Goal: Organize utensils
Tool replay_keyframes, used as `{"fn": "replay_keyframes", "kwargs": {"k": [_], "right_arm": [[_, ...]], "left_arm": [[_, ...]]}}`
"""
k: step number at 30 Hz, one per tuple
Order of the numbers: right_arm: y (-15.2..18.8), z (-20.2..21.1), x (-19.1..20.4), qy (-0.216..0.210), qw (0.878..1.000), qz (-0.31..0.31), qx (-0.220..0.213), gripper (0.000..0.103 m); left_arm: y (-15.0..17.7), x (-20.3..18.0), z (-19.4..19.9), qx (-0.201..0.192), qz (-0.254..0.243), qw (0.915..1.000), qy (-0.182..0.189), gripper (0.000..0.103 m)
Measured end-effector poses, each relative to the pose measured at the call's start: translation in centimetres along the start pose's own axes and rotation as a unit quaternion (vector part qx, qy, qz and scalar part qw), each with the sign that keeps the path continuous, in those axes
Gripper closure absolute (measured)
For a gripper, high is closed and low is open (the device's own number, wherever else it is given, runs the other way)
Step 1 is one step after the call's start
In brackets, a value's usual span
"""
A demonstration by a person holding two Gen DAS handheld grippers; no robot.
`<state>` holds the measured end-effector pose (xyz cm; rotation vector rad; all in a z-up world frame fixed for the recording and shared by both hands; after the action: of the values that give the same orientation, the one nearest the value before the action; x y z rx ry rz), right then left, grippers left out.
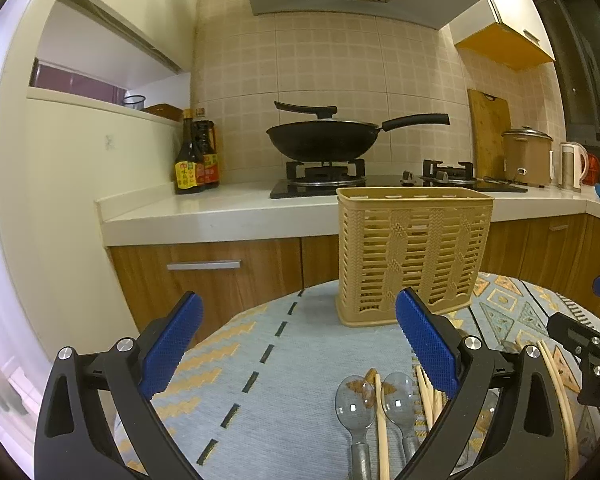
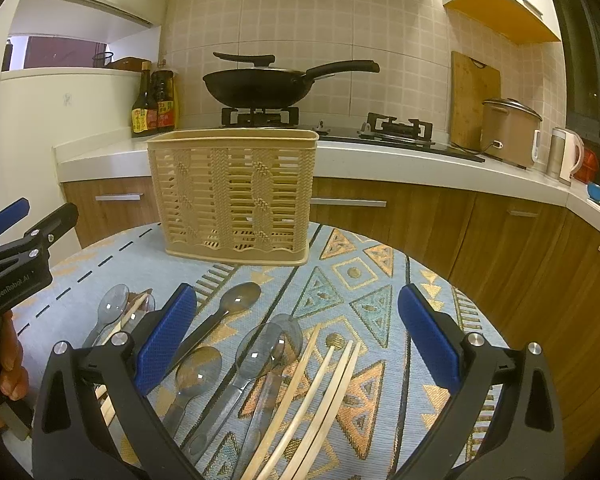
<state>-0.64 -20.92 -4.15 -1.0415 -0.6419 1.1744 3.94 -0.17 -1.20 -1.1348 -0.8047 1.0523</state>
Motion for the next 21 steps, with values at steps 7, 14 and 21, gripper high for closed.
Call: {"fn": "replay_keyframes", "kwargs": {"k": [7, 14, 21], "right_arm": [[0.0, 0.2, -2.4, 0.059, 0.997, -0.054, -0.011, 0.007], [0.1, -1.5, -3.5, 0.058, 0.996, -0.06, 0.044, 0.007], [1.3, -4.6, -4.8, 0.049, 0.984, -0.065, 0.16, 0.033]], "left_arm": [[0.3, 0.5, 0.0, 0.009, 0.02, 0.9997, 0.005, 0.007], [1.3, 1.4, -2.5, 0.108, 0.061, 0.9872, 0.101, 0.008], [3.3, 5.0, -4.9, 0.283, 0.149, 0.9316, 0.172, 0.03]]}}
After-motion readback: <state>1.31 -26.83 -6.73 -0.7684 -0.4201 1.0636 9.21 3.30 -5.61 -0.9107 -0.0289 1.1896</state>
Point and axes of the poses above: each gripper's, at about its wrist camera, not at the fingertips, and z roughly against the way its jaws point, x to its left, y to its underside, the point moved 4 cm from there along -z, roughly the way its jaws point, and after that the axes turned 15 degrees about y, right-handed, at the moved point
